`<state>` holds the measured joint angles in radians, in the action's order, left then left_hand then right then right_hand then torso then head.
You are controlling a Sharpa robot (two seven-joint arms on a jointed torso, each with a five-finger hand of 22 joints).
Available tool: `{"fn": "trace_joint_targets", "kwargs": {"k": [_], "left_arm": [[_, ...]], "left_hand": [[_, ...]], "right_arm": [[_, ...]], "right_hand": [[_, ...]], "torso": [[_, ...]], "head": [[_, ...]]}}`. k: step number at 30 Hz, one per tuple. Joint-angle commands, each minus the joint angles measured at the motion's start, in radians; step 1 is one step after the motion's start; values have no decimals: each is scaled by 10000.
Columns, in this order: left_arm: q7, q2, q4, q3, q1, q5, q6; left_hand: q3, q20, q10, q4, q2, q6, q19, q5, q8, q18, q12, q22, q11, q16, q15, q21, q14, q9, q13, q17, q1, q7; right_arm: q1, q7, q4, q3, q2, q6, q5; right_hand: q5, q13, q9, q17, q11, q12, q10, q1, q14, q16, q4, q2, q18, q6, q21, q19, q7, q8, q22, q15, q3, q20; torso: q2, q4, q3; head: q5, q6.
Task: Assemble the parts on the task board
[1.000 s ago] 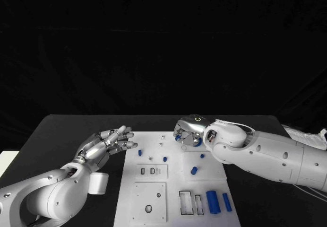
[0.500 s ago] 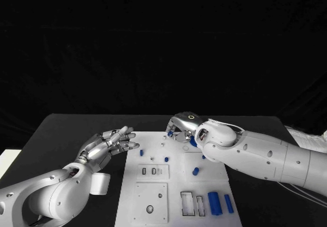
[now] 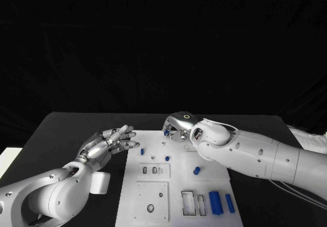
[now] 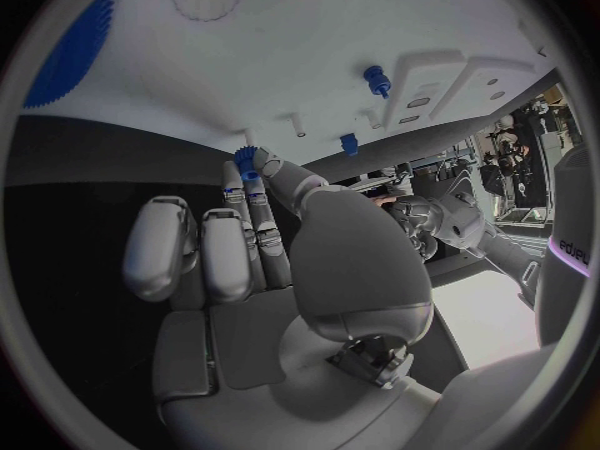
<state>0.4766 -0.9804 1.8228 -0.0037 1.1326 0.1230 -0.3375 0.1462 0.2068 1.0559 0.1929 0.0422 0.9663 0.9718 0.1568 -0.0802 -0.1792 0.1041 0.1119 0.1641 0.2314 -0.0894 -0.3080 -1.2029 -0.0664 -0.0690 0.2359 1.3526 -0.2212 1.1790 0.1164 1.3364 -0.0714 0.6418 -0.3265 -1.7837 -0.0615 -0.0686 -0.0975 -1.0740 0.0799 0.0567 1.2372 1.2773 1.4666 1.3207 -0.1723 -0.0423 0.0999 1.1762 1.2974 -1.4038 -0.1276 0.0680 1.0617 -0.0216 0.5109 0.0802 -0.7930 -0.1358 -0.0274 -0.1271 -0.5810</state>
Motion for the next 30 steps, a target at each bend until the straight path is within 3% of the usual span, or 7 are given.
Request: {"fn": "trace_joint_targets", "kwargs": {"k": [1,16,23,26,29,30], "left_arm": [[47,3,41,11,24,15,193],[35,-14,33,14,46,15,104],[27,-7,32,14,55,15,109],[21,-4,27,14,57,15,112],[12,-2,19,14,58,15,112],[9,-1,16,14,58,15,116]], "left_hand": [[8,41,-49,-48,-34,-11,7,-64,45,-42,-44,-16,-12,-44,-99,46,-1,13,15,12,-36,-42],[4,46,-65,-61,-38,-17,2,-63,59,-40,-64,-26,-8,-63,-106,57,15,12,16,21,-34,-40],[4,46,-65,-61,-38,-17,2,-63,59,-40,-64,-26,-8,-63,-106,57,15,12,16,21,-34,-40],[4,46,-65,-61,-38,-17,2,-63,59,-40,-64,-26,-8,-63,-106,57,15,12,16,21,-34,-40],[4,46,-65,-61,-38,-17,2,-63,59,-40,-64,-26,-8,-63,-106,57,15,12,16,21,-34,-40],[5,50,-76,-69,-44,-22,-1,-61,68,-40,-77,-32,-5,-76,-110,64,25,12,16,27,-32,-41]], "right_arm": [[-18,-116,-27,4,-43,234,-159],[-39,-69,23,10,-16,518,-197],[-39,59,-57,12,-42,505,-332],[-39,77,-102,13,-53,400,-352],[-39,54,-150,17,-69,213,-326],[-39,44,-158,19,-72,157,-313]], "right_hand": [[25,-28,-9,-12,-165,52,180,86,292,62,19,-49,-45,4,53,22,-43,-34,15,-4,26,-25],[28,-26,-7,35,-162,49,164,82,284,41,31,-68,-39,-9,38,35,-44,-38,-17,-2,35,-22],[54,5,21,114,-114,33,-26,27,256,4,134,-199,-31,-152,12,84,-84,-61,-68,42,96,19],[74,81,135,560,67,10,-676,-137,138,-248,271,-470,42,-617,-259,294,-240,-91,-537,172,113,120],[85,94,355,2001,353,6,-2222,-271,-275,-1156,424,-916,420,-1646,-1637,1191,-462,-96,-2802,392,-252,310],[95,96,368,2128,376,2,-2470,-275,-301,-1252,479,-1049,460,-1882,-1781,1259,-471,-105,-2994,415,-441,344]], "torso": [[-23,-5,3],[-43,-12,-7],[-51,-26,-14],[-52,-30,-15],[-59,-27,-14],[-59,-27,-14]], "head": [[10,-26],[-70,-33],[-83,-44],[-75,-42],[-77,-31],[-78,-24]]}}
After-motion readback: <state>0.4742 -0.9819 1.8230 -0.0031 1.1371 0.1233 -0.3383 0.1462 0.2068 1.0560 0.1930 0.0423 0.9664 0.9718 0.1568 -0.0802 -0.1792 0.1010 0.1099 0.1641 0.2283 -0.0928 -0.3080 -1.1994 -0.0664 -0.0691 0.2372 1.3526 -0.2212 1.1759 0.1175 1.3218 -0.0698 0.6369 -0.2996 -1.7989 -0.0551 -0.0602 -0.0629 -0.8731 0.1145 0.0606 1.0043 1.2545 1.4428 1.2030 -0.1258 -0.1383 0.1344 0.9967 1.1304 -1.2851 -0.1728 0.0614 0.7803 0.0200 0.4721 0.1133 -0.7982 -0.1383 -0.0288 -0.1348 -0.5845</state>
